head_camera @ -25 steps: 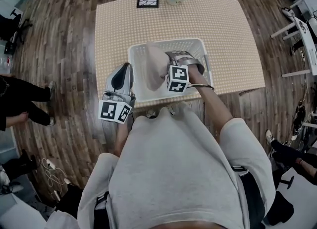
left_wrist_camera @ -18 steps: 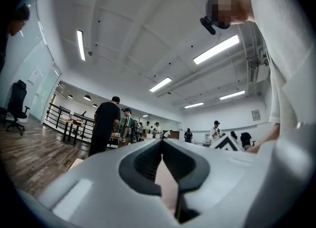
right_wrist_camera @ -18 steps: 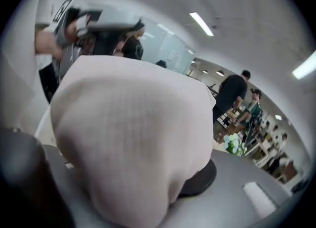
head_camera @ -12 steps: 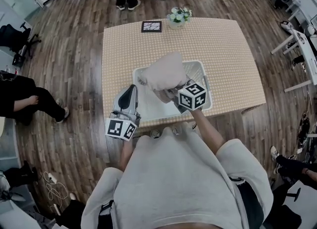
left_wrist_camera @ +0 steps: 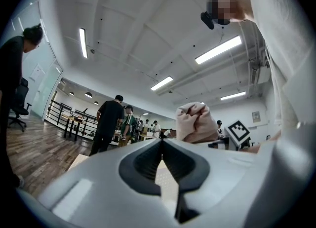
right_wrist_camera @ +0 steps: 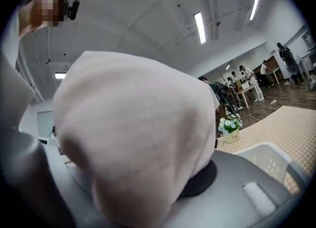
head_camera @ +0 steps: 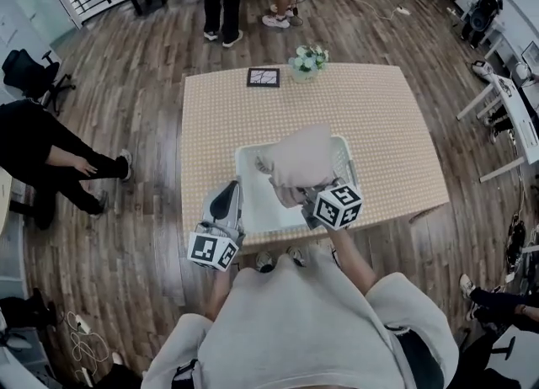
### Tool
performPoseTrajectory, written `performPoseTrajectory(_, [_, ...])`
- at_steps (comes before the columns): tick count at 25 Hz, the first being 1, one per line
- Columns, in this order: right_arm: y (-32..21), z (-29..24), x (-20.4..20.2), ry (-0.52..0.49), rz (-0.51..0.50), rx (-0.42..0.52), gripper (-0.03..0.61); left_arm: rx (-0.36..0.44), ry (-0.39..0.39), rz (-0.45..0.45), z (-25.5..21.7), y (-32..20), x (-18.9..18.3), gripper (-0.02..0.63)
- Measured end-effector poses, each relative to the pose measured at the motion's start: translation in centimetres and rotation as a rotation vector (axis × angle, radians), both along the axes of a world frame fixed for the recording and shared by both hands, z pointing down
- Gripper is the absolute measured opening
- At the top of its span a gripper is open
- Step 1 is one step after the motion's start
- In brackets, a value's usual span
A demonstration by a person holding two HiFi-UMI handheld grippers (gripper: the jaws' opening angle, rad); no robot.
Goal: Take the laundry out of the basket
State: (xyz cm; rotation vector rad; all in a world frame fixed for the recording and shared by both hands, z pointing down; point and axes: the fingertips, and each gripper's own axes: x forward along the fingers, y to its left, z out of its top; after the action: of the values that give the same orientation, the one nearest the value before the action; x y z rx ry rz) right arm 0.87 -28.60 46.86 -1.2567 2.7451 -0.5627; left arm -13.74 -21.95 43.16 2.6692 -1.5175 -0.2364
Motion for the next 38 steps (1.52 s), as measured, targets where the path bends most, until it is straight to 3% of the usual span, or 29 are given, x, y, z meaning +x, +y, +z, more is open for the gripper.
performPoseTrajectory(3, [3.5, -1.4, 0.1, 0.02, 0.017, 0.015, 0.178, -0.032, 0.014, 0.005, 0.2, 2.7, -0.7, 0.009])
performPoseTrajectory(12, [8.7, -3.7, 0.8, -0.01, 0.029, 0.061, 0.178, 0.02, 0.025, -0.039, -1.8, 7.1, -2.1, 0.009])
performPoseTrajectory(20, [18.5, -5.5, 4.3, -0.008, -0.06, 0.136, 0.178, 0.066, -0.028, -0.05, -3.9, 16.5, 4.2, 0.009])
performPoseTrajectory(30, [31.9, -2.3, 7.2, -0.005, -0.116, 0.105, 0.178, 0.034, -0.035, -0.081, -1.7, 29.6, 8.2, 0.009])
performPoseTrajectory(38, [36.8, -2.5, 8.6, -0.007, -0.096, 0.098, 0.178, 0.031, -0.036, -0.05, -2.6, 32.7, 9.8, 0.009])
